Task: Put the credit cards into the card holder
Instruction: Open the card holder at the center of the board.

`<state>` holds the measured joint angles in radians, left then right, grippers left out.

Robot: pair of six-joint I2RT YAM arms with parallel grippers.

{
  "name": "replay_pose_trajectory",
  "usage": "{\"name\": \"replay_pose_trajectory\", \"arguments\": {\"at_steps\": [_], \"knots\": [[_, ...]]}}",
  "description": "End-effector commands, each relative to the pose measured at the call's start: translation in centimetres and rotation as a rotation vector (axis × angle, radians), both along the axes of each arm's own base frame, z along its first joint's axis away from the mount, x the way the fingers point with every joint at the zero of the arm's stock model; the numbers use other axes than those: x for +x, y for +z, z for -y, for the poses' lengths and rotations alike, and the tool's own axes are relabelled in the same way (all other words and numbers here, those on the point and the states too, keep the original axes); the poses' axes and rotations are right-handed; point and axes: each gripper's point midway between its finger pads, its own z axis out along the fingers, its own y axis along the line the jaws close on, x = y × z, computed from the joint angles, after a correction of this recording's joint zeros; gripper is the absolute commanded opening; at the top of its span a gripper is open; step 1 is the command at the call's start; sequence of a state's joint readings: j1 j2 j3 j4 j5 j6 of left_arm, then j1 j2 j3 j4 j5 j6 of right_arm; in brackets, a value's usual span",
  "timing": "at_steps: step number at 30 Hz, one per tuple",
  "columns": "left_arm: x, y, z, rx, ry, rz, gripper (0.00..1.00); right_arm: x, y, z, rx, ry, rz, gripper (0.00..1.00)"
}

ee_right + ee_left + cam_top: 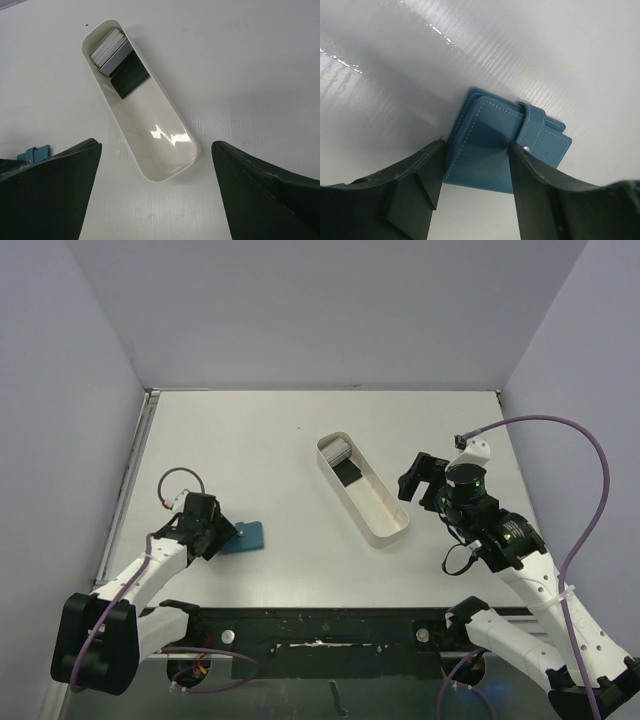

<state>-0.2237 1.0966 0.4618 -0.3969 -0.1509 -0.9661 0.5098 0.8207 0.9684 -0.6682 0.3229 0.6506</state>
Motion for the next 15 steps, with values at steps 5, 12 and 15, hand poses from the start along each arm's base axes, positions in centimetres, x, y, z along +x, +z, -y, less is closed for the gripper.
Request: {"name": "replay_pose_trajectory", "arguments": {"at_steps": [5, 12, 15], "knots": [[1.6, -0.1, 2.4, -0.073, -0.058, 0.086, 0.42, 0.1, 0.1, 0.6, 0.002, -0.029, 0.021, 0.98], [2.7, 0.2, 5.5, -0.075, -0.21, 0.111, 0.25, 0.2, 0.5, -0.1, 0.03, -0.001, 0.03, 0.98], [3.2, 0.6, 7.8, -0.08, -0.323, 0.13, 0.17, 0.2, 0.2, -1.2, 0.053, 0.041, 0.013, 0.99]]}}
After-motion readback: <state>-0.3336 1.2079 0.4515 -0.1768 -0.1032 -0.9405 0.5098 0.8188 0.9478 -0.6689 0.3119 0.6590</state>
